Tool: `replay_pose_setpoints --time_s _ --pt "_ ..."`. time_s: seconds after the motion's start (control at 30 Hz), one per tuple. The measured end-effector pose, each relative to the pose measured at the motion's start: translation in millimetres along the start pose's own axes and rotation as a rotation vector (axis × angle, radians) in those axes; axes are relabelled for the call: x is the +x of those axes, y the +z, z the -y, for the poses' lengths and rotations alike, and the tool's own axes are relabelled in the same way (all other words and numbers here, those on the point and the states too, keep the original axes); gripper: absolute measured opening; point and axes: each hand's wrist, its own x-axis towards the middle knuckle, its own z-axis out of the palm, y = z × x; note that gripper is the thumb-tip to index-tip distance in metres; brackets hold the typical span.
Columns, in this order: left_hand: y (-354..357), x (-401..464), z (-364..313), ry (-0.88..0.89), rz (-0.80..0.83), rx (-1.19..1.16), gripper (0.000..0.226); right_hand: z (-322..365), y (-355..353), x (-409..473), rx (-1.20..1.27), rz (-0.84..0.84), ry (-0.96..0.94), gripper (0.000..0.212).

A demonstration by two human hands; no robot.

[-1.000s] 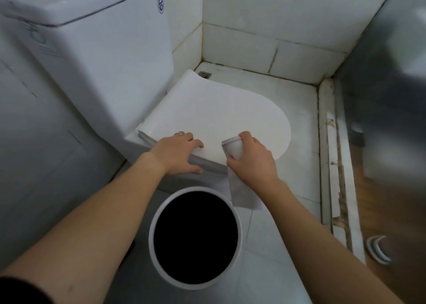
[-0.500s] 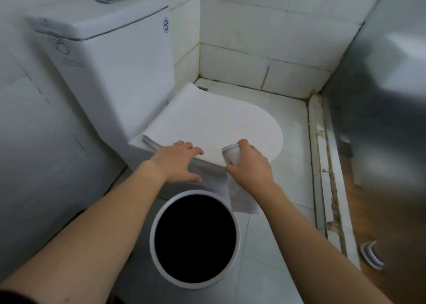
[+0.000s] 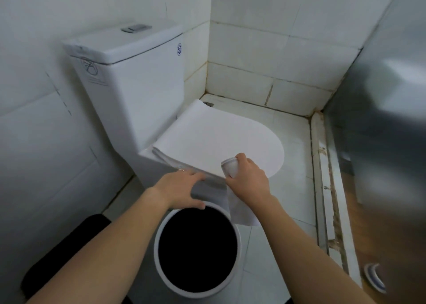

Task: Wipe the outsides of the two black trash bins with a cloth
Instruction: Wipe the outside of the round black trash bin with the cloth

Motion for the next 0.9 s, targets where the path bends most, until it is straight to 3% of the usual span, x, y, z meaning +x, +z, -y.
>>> replay_pose_setpoints --time_s 0.5,0.9 --pt "-1.0 -2.4 3.1 -0.02 -0.001 0.002 0.085 0.9 4.3 -7.7 -0.006 0.0 -0.016 0.037" --pt "-26.6 9.8 -9.0 0.047 0.088 0.009 0.088 12.7 -22.2 -12.5 -0.009 0.044 0.053 0.041"
